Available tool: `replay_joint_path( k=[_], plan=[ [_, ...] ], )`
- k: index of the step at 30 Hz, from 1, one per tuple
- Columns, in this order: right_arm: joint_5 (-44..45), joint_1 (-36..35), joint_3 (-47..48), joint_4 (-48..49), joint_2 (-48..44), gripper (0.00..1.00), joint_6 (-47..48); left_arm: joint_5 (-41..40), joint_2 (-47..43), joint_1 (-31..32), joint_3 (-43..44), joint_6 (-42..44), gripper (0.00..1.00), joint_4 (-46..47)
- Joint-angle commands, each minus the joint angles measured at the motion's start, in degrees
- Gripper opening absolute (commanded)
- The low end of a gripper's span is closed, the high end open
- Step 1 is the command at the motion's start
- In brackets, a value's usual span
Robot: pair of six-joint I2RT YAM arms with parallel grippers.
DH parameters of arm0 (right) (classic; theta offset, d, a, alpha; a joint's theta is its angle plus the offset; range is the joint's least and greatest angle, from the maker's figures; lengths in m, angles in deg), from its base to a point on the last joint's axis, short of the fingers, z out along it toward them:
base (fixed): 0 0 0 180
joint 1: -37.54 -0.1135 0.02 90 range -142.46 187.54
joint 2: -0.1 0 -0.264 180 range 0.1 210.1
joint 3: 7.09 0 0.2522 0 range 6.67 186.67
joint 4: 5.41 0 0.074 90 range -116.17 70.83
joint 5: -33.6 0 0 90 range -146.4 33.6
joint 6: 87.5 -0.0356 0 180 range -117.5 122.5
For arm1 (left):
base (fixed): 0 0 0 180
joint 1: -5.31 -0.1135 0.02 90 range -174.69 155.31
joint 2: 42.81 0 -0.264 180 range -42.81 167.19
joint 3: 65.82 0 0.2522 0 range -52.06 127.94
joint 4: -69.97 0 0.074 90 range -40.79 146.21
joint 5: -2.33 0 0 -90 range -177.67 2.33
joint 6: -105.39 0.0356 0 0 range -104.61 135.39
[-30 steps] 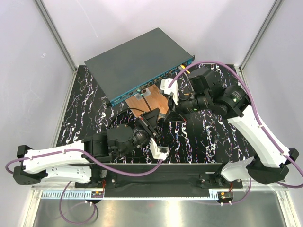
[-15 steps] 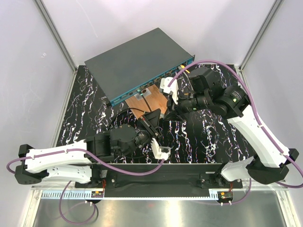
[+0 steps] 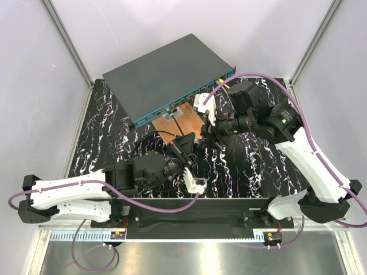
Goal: Insert the plug into the switch port
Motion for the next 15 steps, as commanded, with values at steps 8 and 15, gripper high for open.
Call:
replay_joint_path(
  k=[8,15],
  plan=[
    [4.8,-0.3,-2.0,2.9,-1.0,0.60,-1.2,0.5,-1.1,0.2,2.7,-0.6,0.00,3.4],
    [3.5,-0.4,-1.8,3.0,-1.1,0.40,-1.2,0.6,-0.9,0.3,2.8,-0.3,0.00,3.8]
  ],
)
